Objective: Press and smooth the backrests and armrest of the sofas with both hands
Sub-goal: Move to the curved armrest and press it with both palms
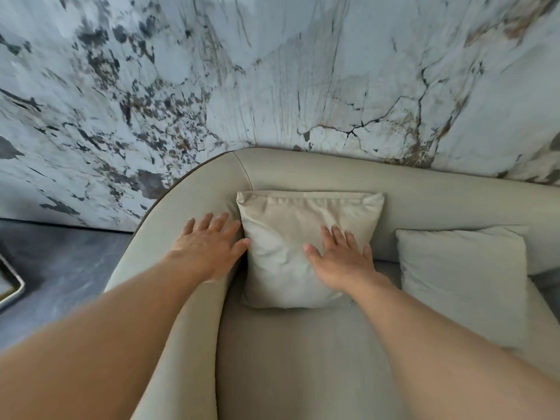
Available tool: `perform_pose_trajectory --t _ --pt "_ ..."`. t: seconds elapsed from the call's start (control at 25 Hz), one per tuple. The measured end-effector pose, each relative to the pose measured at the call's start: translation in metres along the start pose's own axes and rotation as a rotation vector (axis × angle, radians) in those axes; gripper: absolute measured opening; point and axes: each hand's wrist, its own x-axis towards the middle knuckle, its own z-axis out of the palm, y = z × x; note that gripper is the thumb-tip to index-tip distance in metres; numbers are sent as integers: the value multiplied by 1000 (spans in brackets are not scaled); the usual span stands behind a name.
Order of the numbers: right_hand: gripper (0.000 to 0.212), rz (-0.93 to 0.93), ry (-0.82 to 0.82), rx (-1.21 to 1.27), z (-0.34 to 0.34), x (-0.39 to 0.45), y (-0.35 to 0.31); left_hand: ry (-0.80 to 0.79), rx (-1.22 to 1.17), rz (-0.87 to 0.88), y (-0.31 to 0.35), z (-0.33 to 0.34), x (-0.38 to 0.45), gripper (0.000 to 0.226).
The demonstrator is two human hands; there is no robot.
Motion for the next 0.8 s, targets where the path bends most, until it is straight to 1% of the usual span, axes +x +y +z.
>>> perform_pose_trajectory --t 0.08,0.24,0.48,0.6,0.68,0.8 --pt "70 19 8 28 -11 -34 -13 -16 14 24 -8 -17 -30 65" --pt "71 51 -2 88 -31 -96 -32 15 20 89 -7 -62 -86 65" --pt "72 29 2 186 -62 -148 -44 58 71 98 8 -123 -149 65" --pt "73 37 19 187 -77 -154 -50 78 76 91 0 -140 -153 66" --pt "73 60 17 186 -79 -153 -47 77 85 98 1 -140 -147 67" --pt "73 123 24 204 -81 -136 -68 75 89 135 -21 -138 -114 67"
